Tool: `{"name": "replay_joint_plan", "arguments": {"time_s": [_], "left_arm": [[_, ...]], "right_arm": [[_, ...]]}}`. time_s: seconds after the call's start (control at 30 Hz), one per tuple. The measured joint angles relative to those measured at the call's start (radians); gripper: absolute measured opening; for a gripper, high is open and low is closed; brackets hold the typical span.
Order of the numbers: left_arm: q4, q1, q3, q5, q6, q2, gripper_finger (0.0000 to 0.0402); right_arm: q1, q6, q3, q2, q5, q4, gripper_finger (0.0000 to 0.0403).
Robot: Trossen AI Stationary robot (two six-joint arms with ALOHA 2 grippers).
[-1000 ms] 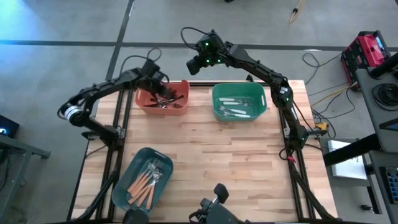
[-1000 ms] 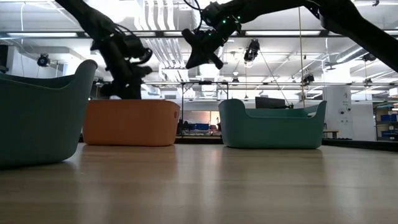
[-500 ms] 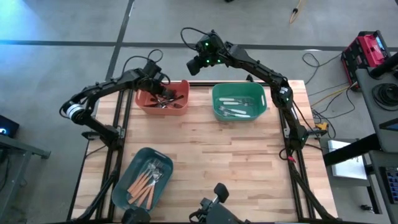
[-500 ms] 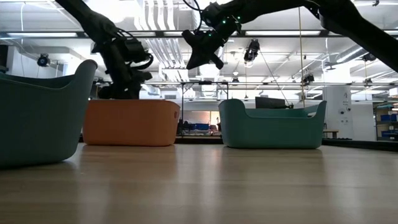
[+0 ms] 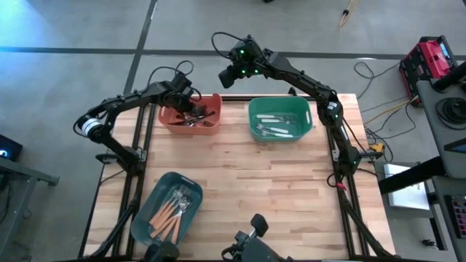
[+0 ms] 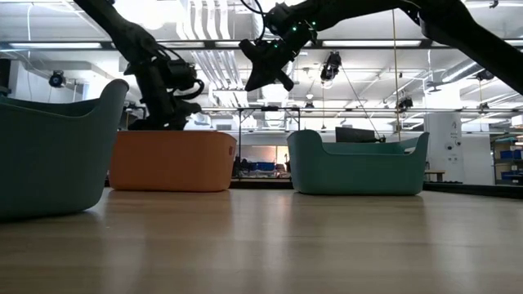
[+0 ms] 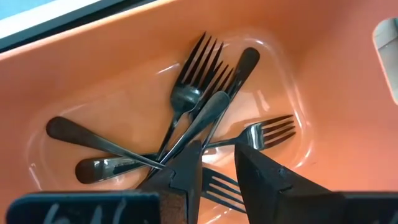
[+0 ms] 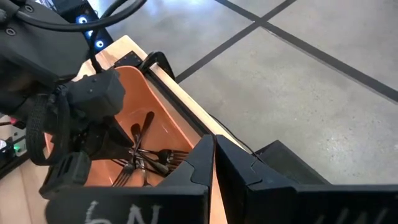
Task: Sort silverware by color (type)
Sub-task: Adjust the black forks in the orange bin
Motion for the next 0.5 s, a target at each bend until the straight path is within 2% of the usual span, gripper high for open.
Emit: {"name": "replay_joint_plan", "arguments": {"time_s": [0.5], "left_arm": [[-0.022,0.0,0.0,0.032,0.006,-0.037,0.0077]], "right_arm": [[0.0,-0.002,0.0,0.0,0.025,0.0,0.0009]]}}
